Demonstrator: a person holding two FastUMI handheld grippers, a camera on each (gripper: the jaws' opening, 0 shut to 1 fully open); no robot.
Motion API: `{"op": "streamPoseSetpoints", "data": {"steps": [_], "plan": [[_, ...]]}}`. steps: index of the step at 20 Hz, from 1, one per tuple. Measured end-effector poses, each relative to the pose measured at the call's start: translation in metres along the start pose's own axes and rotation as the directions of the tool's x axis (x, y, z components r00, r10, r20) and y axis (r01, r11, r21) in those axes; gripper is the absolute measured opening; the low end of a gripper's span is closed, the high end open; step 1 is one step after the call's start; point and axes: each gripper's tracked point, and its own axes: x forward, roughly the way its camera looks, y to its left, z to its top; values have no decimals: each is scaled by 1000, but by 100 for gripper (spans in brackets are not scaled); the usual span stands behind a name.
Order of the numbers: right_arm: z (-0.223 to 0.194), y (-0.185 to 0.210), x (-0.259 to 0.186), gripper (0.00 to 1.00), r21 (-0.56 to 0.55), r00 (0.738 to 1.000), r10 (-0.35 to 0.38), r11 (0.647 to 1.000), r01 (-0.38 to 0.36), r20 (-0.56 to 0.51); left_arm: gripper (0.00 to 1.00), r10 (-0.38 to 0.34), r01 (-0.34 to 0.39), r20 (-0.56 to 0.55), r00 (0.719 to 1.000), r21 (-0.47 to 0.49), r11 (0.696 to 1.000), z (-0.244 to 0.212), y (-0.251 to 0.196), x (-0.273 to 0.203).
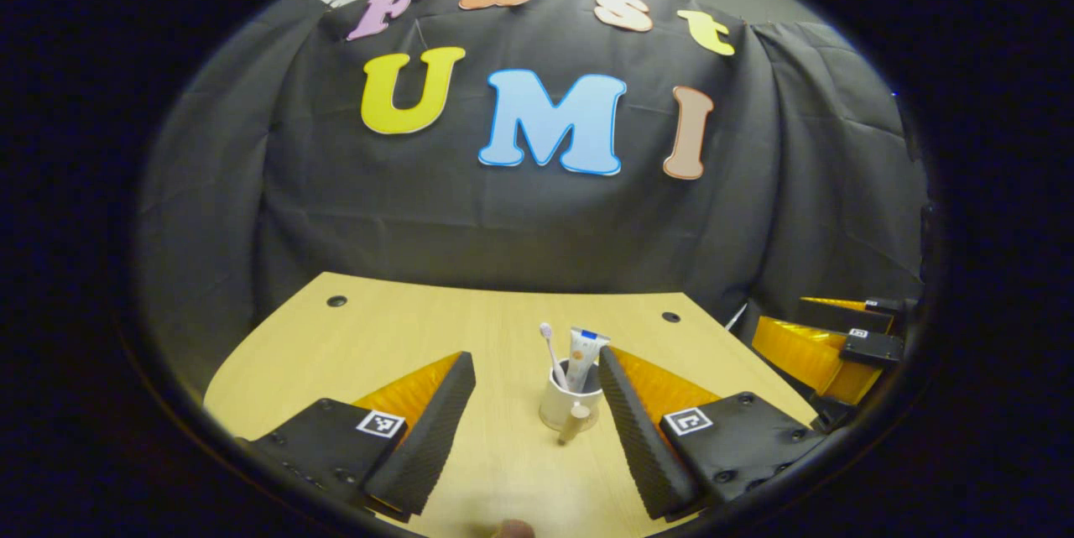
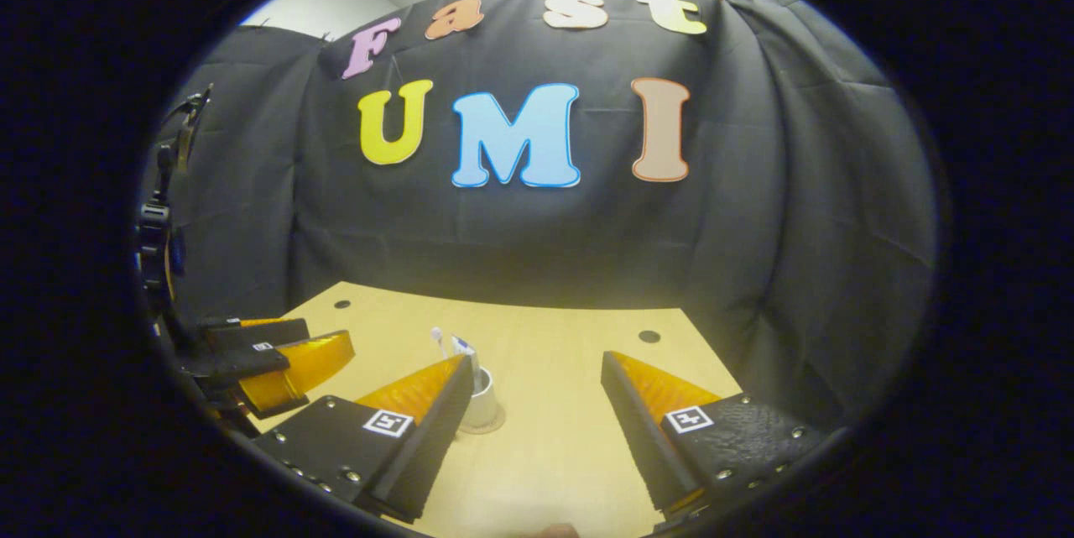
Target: Put the toothbrush and toothpaste on the desktop into the cup, then pick up the cup and place it on the coaster on the desktop.
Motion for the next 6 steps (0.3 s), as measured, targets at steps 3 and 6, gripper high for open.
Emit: {"op": "streamPoseSetpoints", "data": {"steps": [3, 6], "plan": [[2, 8, -10, 93, 3, 1000, -3, 1000, 3, 24, 94, -4, 3, 55, 998, 18, 1000, 8, 1, 2], [6, 13, -13, 94, 5, 999, -10, 1000, 10, 49, 96, -16, 12, 103, 995, 41, 999, 19, 5, 4]]}}
